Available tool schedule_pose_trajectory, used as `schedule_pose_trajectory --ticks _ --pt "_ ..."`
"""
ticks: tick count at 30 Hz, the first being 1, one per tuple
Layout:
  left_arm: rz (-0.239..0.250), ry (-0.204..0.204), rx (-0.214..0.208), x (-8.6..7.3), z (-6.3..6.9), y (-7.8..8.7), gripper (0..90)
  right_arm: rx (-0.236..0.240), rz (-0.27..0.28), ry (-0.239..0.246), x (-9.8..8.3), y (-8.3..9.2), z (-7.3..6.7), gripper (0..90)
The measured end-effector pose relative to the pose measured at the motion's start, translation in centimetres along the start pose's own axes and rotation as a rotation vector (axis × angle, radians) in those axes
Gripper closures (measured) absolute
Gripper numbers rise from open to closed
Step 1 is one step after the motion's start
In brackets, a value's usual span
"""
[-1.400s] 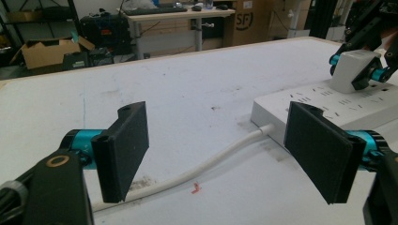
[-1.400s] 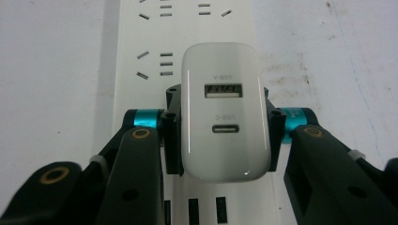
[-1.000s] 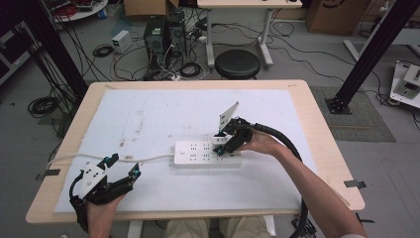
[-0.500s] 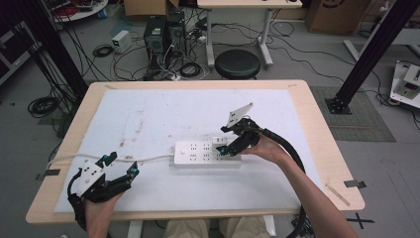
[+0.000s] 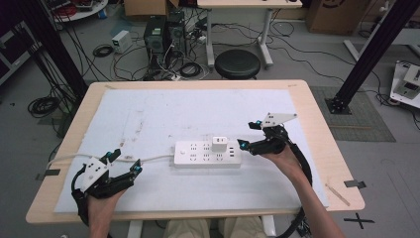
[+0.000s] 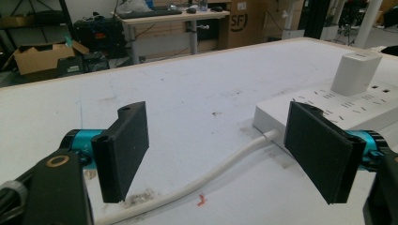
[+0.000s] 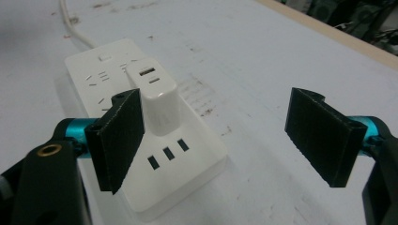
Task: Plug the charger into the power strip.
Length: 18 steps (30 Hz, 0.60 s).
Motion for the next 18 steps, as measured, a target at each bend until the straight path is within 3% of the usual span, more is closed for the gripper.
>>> schedule_pose_trajectory --ticks 5,9,10,18 --pt "0.001 -0.009 -0.01 0.3 0.4 -0.3 22.4 -0.069 0.055 -0.046 -1.3 1.6 -0.4 20.8" --pt "-0.004 -0.014 -0.012 0.3 0.6 -0.4 22.4 -0.114 0.092 -0.057 -1.6 2.4 -0.5 20.8" --pt "-0.007 -0.018 -0.012 0.4 0.6 -0.5 22.4 -0.169 0.134 -0.065 -2.0 3.3 -0.5 20.8" --pt "-0.015 -0.017 -0.01 0.3 0.6 -0.7 22.4 -0.258 0.197 -0.121 -3.3 5.1 -0.5 20.8"
Point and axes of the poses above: each handheld gripper's, and its own axes: y roughly backward along the jaws, x roughly out of its top, z roughly to its right, the point moved 9 cm from there along -y, roughly forward along the jaws, and after that the axes turned 5 degrees about y, right-handed, at the moved point
